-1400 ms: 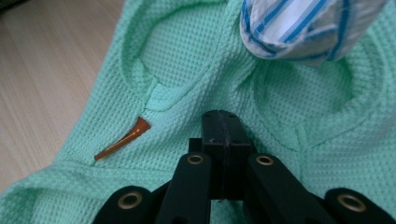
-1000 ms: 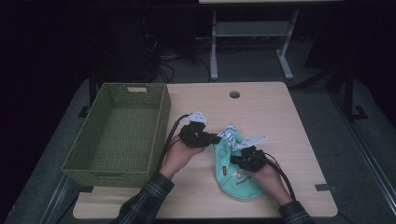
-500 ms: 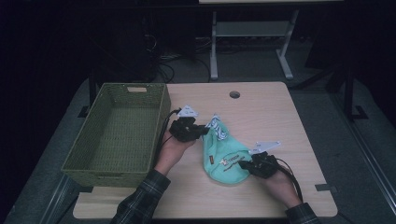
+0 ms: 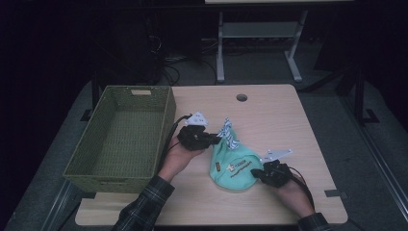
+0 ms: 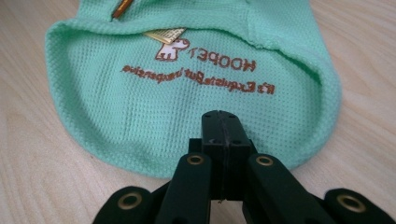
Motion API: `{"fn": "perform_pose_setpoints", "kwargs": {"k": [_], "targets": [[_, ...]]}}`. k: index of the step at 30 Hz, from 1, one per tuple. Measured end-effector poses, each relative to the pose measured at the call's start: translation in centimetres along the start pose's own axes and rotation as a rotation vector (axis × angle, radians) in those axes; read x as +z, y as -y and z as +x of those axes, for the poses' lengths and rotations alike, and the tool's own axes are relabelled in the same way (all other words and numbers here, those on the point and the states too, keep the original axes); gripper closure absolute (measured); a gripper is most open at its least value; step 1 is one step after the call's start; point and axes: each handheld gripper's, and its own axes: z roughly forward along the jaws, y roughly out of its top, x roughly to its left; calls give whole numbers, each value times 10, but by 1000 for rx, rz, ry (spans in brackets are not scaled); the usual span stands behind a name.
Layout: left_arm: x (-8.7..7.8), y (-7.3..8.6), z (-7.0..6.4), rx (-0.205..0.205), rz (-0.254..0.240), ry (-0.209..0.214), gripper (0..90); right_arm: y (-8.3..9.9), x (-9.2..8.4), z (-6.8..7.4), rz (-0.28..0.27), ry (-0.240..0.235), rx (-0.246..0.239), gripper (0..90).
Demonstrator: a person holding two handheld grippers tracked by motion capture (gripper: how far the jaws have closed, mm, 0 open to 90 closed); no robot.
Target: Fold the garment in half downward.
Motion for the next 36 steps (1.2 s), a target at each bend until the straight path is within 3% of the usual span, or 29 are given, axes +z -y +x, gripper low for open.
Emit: {"fn": "perform_pose_setpoints", "kwargs": {"k": [10,15,22,31,33,36], "targets": [[14,-2,-27,78,22,102,828,0,0,0,0,4,-1,899],[23,2,-35,89,49,132,828,0,0,0,-1,7,-5,899],[40,11,-39,78,89,164,827,2,-11,-9,-52,20,5,898],[54,21,-41,64,138,183,817,6,-17,-21,-72,40,27,898],[55,21,-42,53,135,180,798,6,-17,-22,-69,43,28,898],[52,18,-42,59,125,185,690,7,-18,-24,-74,44,36,898]]}}
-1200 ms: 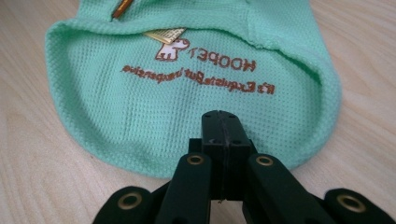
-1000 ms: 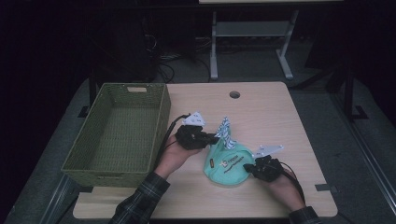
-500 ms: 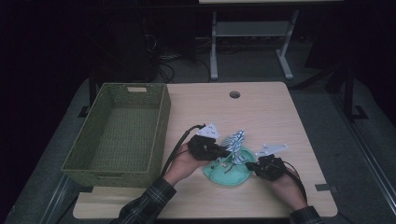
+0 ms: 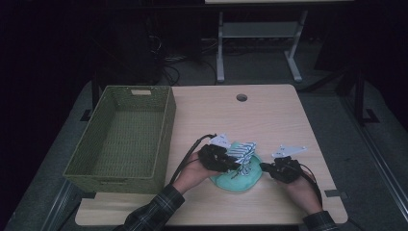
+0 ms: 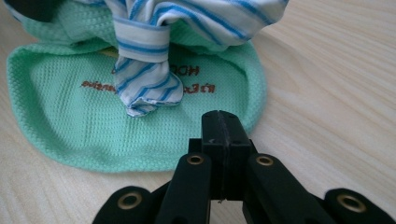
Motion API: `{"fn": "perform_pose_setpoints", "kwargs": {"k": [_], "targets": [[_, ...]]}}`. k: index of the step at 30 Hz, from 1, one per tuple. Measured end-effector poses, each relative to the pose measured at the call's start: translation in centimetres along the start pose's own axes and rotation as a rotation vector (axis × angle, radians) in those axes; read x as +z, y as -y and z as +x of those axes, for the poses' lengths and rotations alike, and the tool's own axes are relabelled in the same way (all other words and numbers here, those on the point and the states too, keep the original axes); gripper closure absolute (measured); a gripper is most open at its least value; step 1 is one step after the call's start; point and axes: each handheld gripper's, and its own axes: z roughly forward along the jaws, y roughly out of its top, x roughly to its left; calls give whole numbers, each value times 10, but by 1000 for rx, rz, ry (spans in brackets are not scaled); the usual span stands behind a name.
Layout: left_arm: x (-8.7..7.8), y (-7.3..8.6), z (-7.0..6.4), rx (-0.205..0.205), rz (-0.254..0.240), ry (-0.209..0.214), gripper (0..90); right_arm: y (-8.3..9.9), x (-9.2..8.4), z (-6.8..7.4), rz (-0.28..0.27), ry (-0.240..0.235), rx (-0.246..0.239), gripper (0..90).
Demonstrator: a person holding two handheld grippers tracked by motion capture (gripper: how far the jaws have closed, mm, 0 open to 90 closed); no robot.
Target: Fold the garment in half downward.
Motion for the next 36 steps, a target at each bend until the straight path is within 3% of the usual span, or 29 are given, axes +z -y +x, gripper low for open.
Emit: {"fn": "perform_pose_setpoints", "kwargs": {"k": [6,10,16,21,36], "targets": [[-16,-13,-1,16,-53,2,627,1,-2,-4,-10,4,12,897],[-17,-18,2,14,-56,-2,737,1,-4,-6,-13,6,19,898],[0,-21,20,-19,-14,-14,892,4,-7,-10,-19,17,27,897],[9,-22,25,-37,-14,-4,894,6,-9,-13,-19,21,36,898],[40,-24,19,-12,43,29,894,7,-13,-16,-25,35,40,898]]}}
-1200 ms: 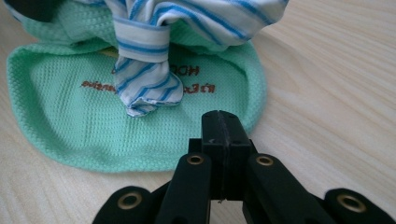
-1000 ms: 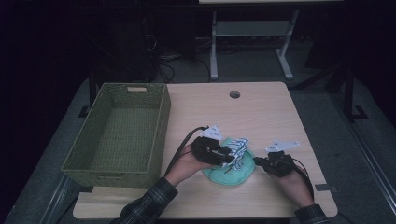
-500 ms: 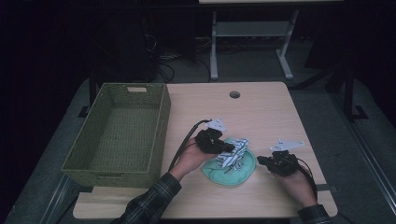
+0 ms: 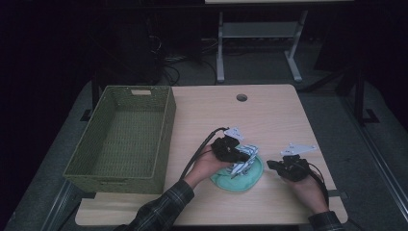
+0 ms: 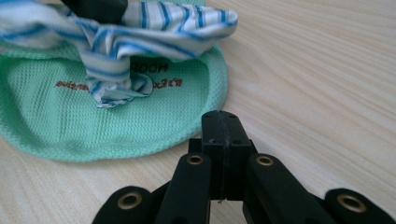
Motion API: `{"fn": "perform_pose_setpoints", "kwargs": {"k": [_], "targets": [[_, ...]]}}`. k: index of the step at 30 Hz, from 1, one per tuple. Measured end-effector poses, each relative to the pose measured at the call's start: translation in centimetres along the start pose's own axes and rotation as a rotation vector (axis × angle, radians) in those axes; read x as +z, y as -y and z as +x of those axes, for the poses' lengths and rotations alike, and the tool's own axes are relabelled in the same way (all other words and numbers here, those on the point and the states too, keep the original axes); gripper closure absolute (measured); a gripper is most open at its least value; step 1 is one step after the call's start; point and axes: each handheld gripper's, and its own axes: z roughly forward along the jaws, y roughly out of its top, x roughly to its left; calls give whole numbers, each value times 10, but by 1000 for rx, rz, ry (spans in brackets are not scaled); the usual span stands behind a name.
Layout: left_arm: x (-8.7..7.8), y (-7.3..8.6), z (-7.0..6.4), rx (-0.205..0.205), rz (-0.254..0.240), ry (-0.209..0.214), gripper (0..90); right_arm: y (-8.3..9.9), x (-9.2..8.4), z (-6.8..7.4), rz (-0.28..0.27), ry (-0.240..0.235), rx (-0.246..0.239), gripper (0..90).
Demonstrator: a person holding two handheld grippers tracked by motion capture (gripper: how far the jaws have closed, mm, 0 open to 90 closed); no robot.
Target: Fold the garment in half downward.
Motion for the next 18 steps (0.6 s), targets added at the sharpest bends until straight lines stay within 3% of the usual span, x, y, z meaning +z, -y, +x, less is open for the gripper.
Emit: {"fn": "perform_pose_setpoints", "kwargs": {"k": [11,18], "targets": [[28,8,-14,25,83,39,894,2,-4,-6,-11,13,8,898],[36,11,-20,46,115,50,894,1,-4,-5,-10,11,7,897]]}}
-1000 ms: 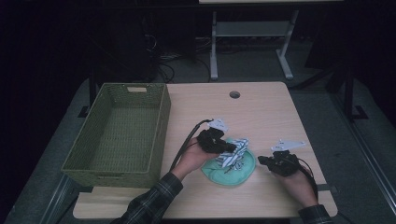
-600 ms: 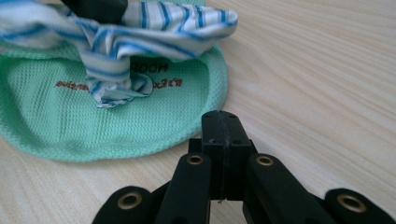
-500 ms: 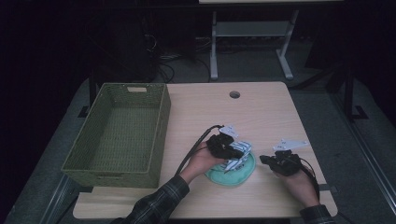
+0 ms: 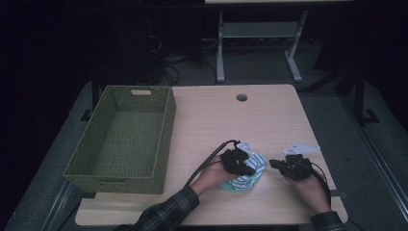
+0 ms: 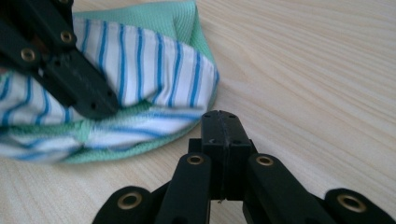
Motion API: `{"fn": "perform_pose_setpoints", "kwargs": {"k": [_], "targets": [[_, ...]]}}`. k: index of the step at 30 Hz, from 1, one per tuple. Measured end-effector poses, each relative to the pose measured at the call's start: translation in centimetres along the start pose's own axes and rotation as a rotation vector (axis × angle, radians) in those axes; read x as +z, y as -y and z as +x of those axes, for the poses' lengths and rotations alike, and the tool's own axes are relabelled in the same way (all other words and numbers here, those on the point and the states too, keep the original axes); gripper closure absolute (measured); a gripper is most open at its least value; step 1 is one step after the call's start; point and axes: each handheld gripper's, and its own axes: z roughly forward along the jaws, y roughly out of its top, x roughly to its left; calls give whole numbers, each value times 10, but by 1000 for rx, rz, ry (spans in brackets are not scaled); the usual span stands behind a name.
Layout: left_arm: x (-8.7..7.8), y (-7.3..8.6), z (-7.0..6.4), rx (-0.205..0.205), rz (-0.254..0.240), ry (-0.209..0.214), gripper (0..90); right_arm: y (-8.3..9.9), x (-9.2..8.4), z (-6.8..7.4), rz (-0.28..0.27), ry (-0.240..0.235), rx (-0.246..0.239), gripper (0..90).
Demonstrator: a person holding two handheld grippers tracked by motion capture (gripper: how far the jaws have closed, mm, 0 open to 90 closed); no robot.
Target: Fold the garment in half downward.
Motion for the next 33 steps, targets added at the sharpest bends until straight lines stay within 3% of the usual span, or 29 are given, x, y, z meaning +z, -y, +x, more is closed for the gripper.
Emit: {"fn": "perform_pose_setpoints", "kwargs": {"k": [10,19,27,33], "targets": [[-31,-3,3,-24,-41,-45,894,-14,-2,-3,-29,-43,-3,898],[-74,16,10,-74,-71,-130,894,-45,8,5,-53,-96,-44,898],[-93,37,12,-123,-81,-170,894,-67,27,15,-59,-131,-75,898],[-94,42,11,-125,-75,-173,894,-76,44,22,-51,-152,-93,898]]}}
